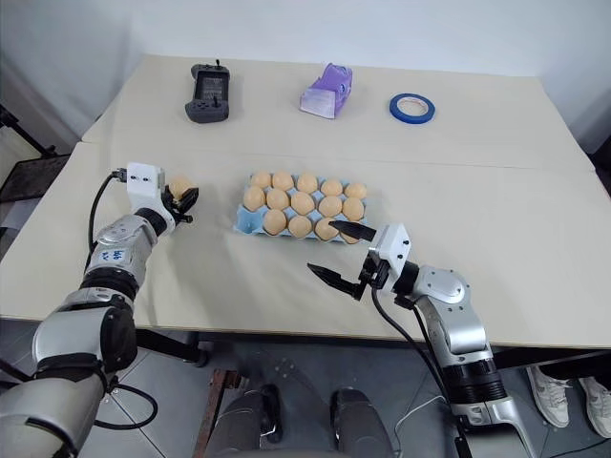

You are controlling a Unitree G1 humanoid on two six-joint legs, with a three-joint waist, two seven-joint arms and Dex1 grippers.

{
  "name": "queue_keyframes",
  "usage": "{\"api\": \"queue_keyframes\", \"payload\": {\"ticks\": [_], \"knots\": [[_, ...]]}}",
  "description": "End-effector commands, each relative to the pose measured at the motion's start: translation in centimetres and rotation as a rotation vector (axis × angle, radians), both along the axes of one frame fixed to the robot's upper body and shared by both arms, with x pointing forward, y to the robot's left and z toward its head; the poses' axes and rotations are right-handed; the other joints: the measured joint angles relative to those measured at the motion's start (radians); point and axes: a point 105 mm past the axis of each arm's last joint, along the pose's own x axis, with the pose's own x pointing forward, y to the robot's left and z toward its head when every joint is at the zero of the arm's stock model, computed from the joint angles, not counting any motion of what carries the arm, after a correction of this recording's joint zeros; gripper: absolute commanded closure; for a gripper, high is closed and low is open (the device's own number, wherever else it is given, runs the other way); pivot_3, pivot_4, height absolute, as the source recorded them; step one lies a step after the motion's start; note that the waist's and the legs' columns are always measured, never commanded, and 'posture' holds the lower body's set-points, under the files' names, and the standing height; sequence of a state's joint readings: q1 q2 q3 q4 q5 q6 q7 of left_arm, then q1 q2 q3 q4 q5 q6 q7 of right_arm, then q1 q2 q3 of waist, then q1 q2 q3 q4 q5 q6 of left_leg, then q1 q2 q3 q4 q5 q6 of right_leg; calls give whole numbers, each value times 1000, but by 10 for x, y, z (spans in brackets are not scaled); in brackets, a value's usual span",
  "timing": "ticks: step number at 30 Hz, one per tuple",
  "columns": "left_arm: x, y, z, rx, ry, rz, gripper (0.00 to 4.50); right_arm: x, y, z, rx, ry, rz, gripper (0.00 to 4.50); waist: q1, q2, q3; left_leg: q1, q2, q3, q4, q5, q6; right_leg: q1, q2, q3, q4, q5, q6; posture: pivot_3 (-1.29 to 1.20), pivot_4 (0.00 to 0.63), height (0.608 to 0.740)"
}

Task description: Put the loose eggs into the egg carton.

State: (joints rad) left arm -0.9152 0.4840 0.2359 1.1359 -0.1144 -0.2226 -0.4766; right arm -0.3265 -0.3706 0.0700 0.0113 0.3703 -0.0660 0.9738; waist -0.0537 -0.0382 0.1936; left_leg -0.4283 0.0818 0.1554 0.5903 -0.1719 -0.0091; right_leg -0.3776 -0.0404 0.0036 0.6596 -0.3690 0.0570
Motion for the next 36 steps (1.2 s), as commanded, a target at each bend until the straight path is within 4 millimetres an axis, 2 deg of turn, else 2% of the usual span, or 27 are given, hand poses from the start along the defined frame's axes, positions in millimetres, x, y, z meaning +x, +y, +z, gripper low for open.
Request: {"api": "queue_keyframes", "payload": {"ticks": [1,4,7,12,16,19,21,23,25,30,32,34,36], "knots": [[-16,-31,38,78,-188,-270,2493,1,-8,5,5,-35,-17,0,1,0,0,0,0,0,0,0,0,0,0,-1,0,0,0,0,150,740],[-41,-66,36,100,-197,-547,2493,4,-7,7,0,-36,-14,0,1,0,0,0,0,1,0,0,0,0,0,0,0,0,0,0,150,740],[-58,-88,21,192,-135,-688,2493,5,-6,8,-2,-38,-12,0,0,0,0,1,0,2,0,0,0,1,0,2,0,0,0,0,150,740],[-56,-99,1,192,-51,-685,2493,4,-3,13,13,-63,-14,0,-2,0,0,2,0,0,2,-2,4,1,0,2,3,0,0,0,150,740],[-48,-100,-2,177,-28,-640,2493,1,-1,16,20,-75,-13,0,-1,0,0,2,0,-1,2,-2,5,1,-1,2,3,0,0,0,150,740],[-48,-102,1,156,-38,-643,1903,1,-1,17,23,-77,-15,0,0,0,0,1,0,-1,2,-2,5,1,-1,1,2,0,0,0,150,740],[-50,-102,0,164,-38,-649,1281,0,0,17,24,-77,-16,0,0,0,0,1,0,-1,2,-2,5,1,-1,1,2,0,0,0,150,740],[-51,-100,2,174,-47,-641,564,0,0,17,25,-76,-15,0,-1,0,0,1,0,-1,2,-2,5,1,-1,1,2,0,0,0,150,740],[-55,-95,8,175,-70,-644,35,-1,0,16,25,-75,-12,0,-2,0,0,1,0,-1,2,-2,5,1,-1,1,2,0,0,0,150,740],[-82,-68,13,224,-81,-661,35,-2,-2,15,13,-63,-9,0,-9,0,0,1,1,-1,1,-2,4,1,0,2,2,0,0,0,150,740],[-101,-41,-2,255,13,-652,35,-3,-7,11,-7,-49,-12,0,-14,0,0,2,2,-1,0,-1,4,1,0,2,2,-1,-1,0,150,740],[-116,-26,-11,285,77,-655,35,-3,-12,9,-23,-41,-17,0,-19,0,0,3,2,-1,-1,-2,4,1,0,2,2,-1,-2,0,150,740],[-141,-11,-22,301,146,-668,35,-3,-22,7,-33,-41,-37,0,-23,0,0,3,2,-2,-2,-2,3,1,-1,1,2,-1,-3,0,150,740]]}}
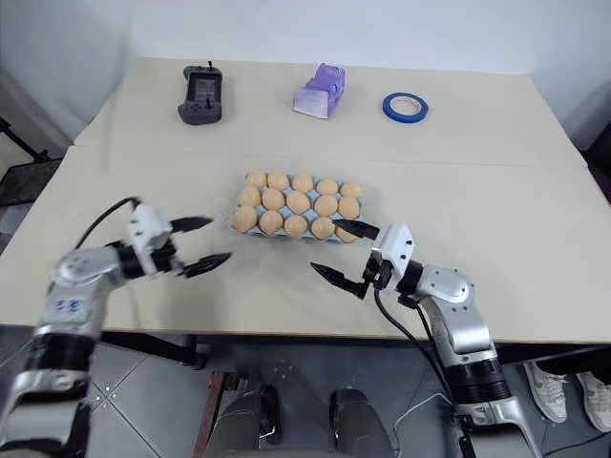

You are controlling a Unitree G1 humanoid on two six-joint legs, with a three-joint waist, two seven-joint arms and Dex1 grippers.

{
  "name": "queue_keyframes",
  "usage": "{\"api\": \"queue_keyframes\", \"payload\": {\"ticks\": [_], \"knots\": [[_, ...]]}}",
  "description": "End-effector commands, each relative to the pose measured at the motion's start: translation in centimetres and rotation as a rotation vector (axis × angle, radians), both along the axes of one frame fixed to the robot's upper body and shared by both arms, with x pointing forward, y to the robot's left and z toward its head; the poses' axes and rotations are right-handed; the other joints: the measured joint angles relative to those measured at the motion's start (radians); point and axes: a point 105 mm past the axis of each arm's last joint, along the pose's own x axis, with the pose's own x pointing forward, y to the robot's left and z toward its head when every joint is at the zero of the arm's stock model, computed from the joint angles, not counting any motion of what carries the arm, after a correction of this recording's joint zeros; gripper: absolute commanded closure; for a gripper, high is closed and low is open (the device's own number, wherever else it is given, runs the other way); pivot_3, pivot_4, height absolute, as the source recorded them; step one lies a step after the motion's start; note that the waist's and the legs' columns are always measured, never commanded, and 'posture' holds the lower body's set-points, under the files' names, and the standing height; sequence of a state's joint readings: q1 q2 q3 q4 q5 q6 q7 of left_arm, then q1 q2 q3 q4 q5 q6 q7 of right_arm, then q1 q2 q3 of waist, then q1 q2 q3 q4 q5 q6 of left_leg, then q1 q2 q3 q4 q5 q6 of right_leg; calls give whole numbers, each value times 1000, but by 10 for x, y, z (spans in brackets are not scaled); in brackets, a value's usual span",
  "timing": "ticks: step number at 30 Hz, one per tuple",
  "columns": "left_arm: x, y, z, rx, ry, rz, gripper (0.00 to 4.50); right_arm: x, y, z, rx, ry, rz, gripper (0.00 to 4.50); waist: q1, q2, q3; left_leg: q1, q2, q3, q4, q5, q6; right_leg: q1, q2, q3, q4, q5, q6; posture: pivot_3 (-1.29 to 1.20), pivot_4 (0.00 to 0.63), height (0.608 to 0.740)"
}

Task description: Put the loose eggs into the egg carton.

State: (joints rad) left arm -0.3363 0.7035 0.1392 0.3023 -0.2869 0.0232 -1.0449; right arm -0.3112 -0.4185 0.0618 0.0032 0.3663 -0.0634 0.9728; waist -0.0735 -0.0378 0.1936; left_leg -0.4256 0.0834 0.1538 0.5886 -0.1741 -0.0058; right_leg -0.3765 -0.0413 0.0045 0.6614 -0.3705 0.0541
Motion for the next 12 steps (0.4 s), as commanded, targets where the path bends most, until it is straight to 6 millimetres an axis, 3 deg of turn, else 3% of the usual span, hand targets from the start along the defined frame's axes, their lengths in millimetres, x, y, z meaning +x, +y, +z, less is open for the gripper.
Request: {"api": "queue_keyframes", "payload": {"ticks": [1,5,12], "knots": [[-34,9,5,20,5,-52,35,-2,-15,9,8,-37,-18,0,-4,0,0,0,0,0,-1,0,0,0,-1,0,-1,0,0,0,150,740],[-49,4,7,0,-31,-21,35,0,-23,3,-12,-11,-26,0,-1,0,0,0,-2,-1,-3,0,0,1,-6,-3,-3,0,-1,0,150,740],[-42,-12,13,-47,-117,55,35,5,-33,-7,-21,13,-39,0,-5,1,0,0,-2,-1,-7,0,-1,1,-7,-4,-5,-1,-3,0,150,740]]}}
